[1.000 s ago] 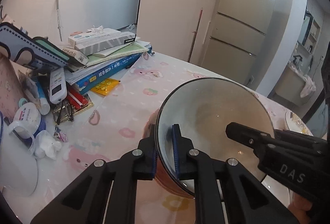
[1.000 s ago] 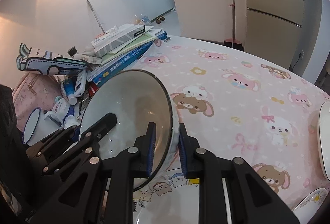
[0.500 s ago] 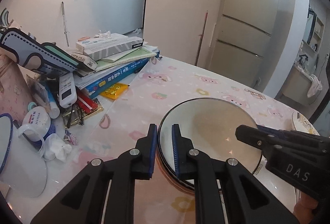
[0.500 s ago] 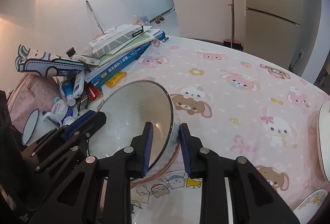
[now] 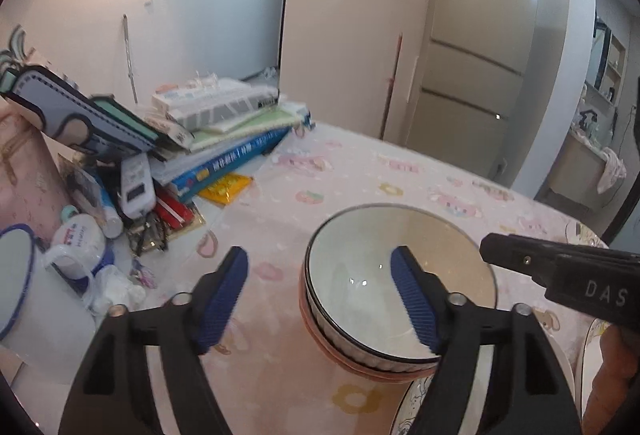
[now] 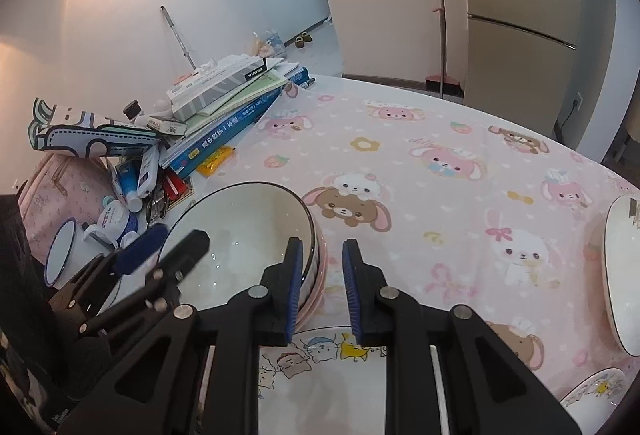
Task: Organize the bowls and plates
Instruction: 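Withdraw both tools and move them over the cartoon-rim white plate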
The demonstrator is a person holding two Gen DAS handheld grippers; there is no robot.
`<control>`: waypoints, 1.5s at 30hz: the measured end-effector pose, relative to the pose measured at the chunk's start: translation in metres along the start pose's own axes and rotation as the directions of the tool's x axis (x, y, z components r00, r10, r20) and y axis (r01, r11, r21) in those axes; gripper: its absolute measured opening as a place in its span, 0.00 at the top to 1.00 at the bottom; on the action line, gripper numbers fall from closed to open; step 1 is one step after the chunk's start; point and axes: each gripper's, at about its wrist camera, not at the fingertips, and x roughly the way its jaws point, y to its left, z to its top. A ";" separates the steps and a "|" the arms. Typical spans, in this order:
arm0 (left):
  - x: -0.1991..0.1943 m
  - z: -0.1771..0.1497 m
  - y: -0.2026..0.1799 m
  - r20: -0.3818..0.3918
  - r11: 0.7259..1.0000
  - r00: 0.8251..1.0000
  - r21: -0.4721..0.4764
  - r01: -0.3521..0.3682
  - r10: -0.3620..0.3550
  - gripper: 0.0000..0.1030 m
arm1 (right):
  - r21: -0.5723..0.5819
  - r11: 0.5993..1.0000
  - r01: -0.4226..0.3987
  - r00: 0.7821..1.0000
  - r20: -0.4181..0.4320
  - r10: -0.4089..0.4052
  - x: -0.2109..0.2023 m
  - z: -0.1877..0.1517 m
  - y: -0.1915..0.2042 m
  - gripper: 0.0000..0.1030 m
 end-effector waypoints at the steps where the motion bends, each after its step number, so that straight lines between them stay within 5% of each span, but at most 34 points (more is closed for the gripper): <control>1: -0.007 0.002 0.000 0.014 1.000 1.000 0.003 0.026 -0.026 0.22 | 0.021 1.000 -0.008 1.000 0.002 0.008 -0.004 0.001 -0.004 0.75; 9: -0.082 0.017 -0.020 0.101 0.996 0.991 0.022 0.085 -0.087 0.17 | 0.058 0.998 -0.022 0.994 0.108 0.015 -0.071 0.006 -0.024 0.69; 17: -0.149 0.017 -0.051 0.127 0.983 0.975 0.061 0.174 -0.181 0.12 | -0.017 1.000 0.007 0.979 0.204 -0.003 -0.157 -0.029 -0.029 0.59; 27: -0.207 -0.001 -0.072 0.227 0.979 0.955 0.114 0.167 -0.189 0.12 | -0.069 0.998 0.010 0.956 0.293 0.010 -0.226 -0.068 -0.020 0.50; 34: -0.195 -0.015 -0.066 0.186 0.980 0.968 0.133 0.147 -0.170 0.12 | -0.087 0.996 0.020 0.954 0.298 0.007 -0.220 -0.087 -0.017 0.45; 45: -0.147 -0.051 -0.059 0.079 0.976 0.980 0.132 0.171 -0.183 0.12 | -0.005 1.000 -0.009 0.990 0.142 0.009 -0.152 -0.102 -0.042 0.44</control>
